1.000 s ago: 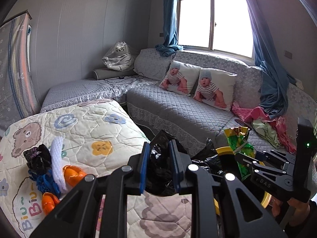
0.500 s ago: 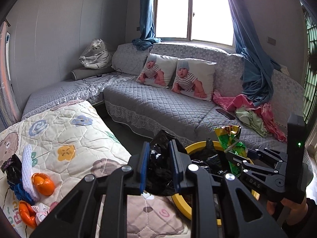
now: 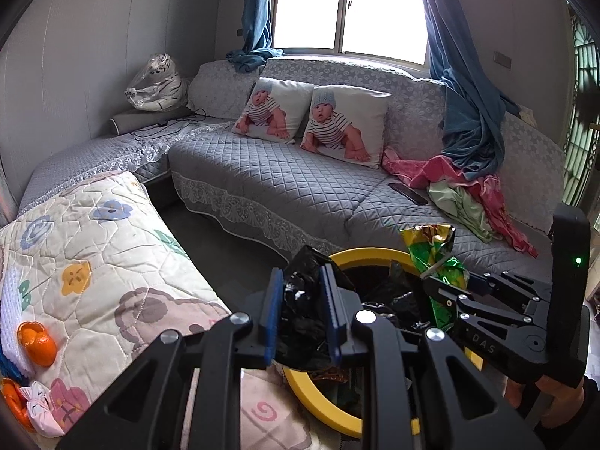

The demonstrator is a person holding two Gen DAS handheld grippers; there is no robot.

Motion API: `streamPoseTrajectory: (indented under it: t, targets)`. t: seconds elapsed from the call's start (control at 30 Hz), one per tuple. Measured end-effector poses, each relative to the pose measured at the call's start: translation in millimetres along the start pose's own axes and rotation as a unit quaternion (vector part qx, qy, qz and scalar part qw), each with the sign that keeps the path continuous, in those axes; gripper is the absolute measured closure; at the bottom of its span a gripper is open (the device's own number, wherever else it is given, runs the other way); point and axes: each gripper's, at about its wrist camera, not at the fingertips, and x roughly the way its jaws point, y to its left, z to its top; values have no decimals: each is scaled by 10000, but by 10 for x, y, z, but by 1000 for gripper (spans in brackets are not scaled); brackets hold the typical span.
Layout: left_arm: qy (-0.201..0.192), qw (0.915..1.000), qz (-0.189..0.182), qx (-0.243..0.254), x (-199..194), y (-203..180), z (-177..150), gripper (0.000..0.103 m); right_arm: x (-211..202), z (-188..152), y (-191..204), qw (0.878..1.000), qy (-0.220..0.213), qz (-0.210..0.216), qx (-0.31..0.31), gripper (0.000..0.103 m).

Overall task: Collect trash
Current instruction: 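Open both tools to drop the wrapper and black bag into the bin, then move both open tools back over the trash on the bed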

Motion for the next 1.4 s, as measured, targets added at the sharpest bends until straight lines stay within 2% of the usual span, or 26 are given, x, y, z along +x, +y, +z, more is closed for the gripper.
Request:
streamPoseTrajectory:
  t: [0.47, 0.53, 0.6, 0.87, 1.0, 1.1, 1.23, 1.4]
  targets:
    - [196, 9993, -281, -141, 229, -20, -23, 82, 26, -6, -103, 9998, 49, -80, 162, 71]
    - [210, 9993, -269, -183, 240, -3, -28, 77, 15, 0, -111, 9998, 54, -80, 193, 69]
    - [203, 9992, -246, -226, 236, 6, -29, 68, 2, 6, -130, 9997, 27, -99, 235, 59]
    - [66, 9990, -175, -415, 172, 45, -11, 37, -38, 34, -205, 9992, -50, -155, 375, 55]
    - [-85, 9986, -40, -529, 93, 148, 11, 28, -72, 44, -206, 9991, -126, -68, 391, 48]
    - [-215, 9976, 80, -660, 4, 299, 43, 24, -99, 64, -148, 9993, -211, 8, 323, 48]
    - [-412, 9953, 406, -773, -146, 513, 77, 19, -124, 96, -30, 9992, -311, 161, 205, 38]
    - [-639, 9911, 716, -921, -415, 868, 56, 12, -98, 145, 232, 9982, -322, 499, 9, 31]
